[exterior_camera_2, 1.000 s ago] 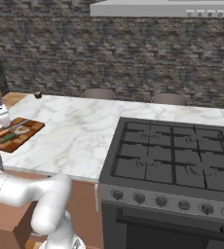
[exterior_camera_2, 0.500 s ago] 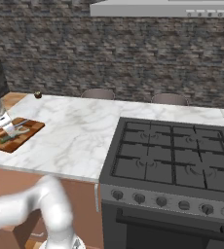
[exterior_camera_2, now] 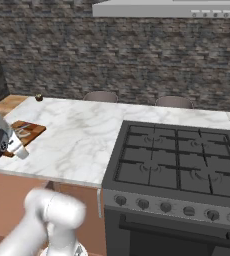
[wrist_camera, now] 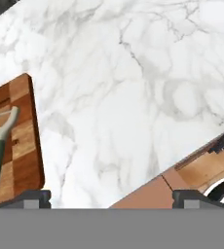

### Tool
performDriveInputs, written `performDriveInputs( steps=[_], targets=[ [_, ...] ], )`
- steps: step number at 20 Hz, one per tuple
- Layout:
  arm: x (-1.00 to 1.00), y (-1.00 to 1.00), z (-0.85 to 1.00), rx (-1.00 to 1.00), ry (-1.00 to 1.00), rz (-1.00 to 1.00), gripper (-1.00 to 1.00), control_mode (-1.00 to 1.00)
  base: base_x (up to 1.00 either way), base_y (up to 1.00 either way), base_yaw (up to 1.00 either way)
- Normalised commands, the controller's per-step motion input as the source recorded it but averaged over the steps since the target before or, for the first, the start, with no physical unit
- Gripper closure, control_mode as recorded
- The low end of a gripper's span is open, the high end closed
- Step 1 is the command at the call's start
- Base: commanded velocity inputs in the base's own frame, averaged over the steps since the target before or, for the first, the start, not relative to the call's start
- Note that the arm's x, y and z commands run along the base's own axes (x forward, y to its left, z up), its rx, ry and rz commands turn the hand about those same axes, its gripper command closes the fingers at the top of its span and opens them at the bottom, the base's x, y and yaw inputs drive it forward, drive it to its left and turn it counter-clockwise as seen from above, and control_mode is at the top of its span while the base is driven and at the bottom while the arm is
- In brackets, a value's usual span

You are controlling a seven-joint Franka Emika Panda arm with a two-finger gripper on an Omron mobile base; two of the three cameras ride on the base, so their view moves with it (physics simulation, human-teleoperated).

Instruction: Open the drawer on the left and place the cutting tools on the cutting board.

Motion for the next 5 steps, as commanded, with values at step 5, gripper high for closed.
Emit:
performDriveInputs(
  steps=[5],
  targets=[
    [-0.96,-1.00,0.10,0.20,-0.16,-0.01,-1.00,-1.00,0.00,0.00,0.00]
  ],
)
